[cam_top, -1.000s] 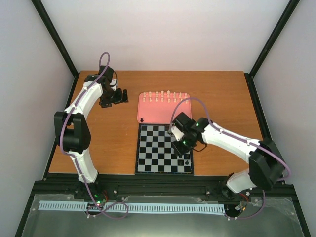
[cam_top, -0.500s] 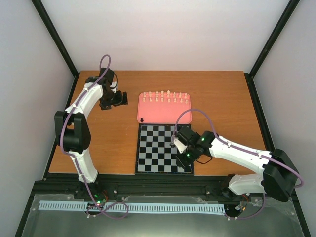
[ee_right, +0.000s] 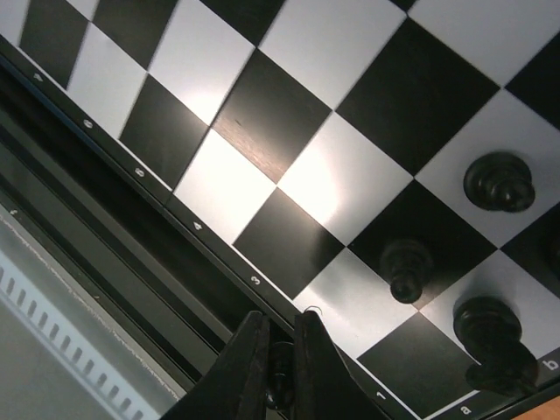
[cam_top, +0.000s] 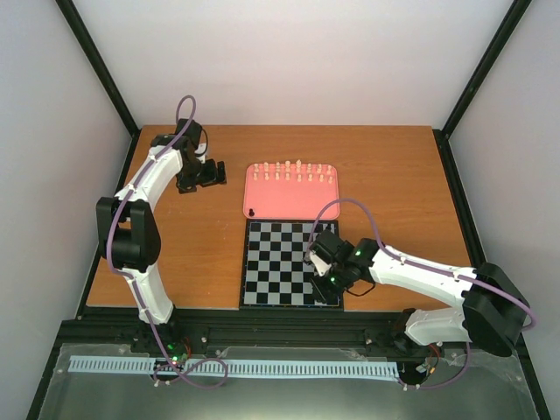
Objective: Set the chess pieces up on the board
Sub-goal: Place the chess piece on the chessboard.
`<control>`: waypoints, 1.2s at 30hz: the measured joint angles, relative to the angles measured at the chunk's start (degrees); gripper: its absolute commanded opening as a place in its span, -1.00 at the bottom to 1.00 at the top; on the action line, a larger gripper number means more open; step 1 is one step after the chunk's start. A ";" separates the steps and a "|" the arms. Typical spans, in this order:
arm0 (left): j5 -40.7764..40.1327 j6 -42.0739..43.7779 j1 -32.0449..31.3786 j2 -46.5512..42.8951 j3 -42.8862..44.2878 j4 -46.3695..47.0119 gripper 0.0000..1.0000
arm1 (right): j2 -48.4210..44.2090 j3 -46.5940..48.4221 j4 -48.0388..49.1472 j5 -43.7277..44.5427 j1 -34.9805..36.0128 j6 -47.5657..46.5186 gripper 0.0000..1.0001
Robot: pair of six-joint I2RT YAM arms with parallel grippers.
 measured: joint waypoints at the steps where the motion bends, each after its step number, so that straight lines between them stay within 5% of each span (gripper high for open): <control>1: 0.02 -0.02 0.00 0.00 0.13 0.00 0.99 | 0.00 -0.44 0.22 0.00 0.00 0.52 -0.93; 36: 0.00 -0.72 0.00 0.00 0.07 0.28 1.00 | 1.79 -4.26 4.17 3.61 0.09 5.16 -0.70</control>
